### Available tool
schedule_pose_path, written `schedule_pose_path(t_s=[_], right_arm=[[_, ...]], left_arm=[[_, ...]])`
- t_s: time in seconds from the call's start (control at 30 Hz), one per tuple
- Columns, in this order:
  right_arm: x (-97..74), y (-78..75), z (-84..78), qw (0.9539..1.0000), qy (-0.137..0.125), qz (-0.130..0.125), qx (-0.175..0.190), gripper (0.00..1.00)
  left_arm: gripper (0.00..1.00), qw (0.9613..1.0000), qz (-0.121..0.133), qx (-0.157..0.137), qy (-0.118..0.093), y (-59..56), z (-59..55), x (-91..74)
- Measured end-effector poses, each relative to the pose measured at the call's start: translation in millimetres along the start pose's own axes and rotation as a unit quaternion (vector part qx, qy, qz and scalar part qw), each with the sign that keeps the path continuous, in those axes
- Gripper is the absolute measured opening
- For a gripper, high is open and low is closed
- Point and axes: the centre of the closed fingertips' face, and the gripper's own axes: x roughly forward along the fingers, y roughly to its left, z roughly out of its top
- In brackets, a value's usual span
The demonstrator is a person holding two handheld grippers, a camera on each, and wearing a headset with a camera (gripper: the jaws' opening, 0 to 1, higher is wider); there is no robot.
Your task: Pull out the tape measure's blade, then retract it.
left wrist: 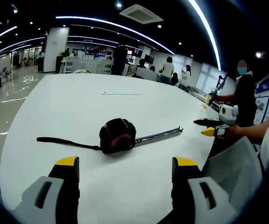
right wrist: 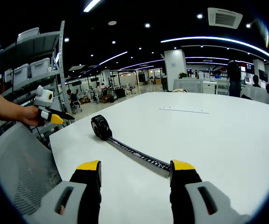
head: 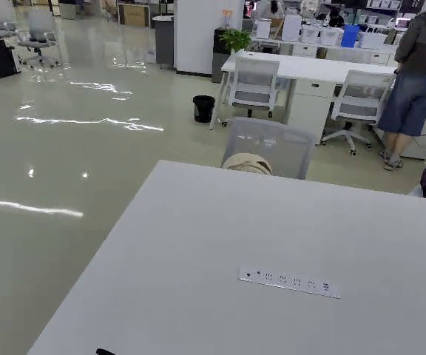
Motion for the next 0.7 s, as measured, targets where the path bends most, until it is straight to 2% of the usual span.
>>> schedule_pose_path(t_s=[0.2, 0.7], right_arm=[[-2.0, 6.5, -1.9, 1.0000, 0.000, 0.003, -0.003, 0.59], [-0.9, 7.4, -1.0, 1.0000, -0.001, 0.006, -0.001, 0.59]], left_arm=[[0.80, 0.9999, 0.006, -0.008, -0.004, 4.4, -0.8, -1.3], [0.79, 0.9999, 0.010, -0.008, 0.005, 2.6, -2.9, 0.8]])
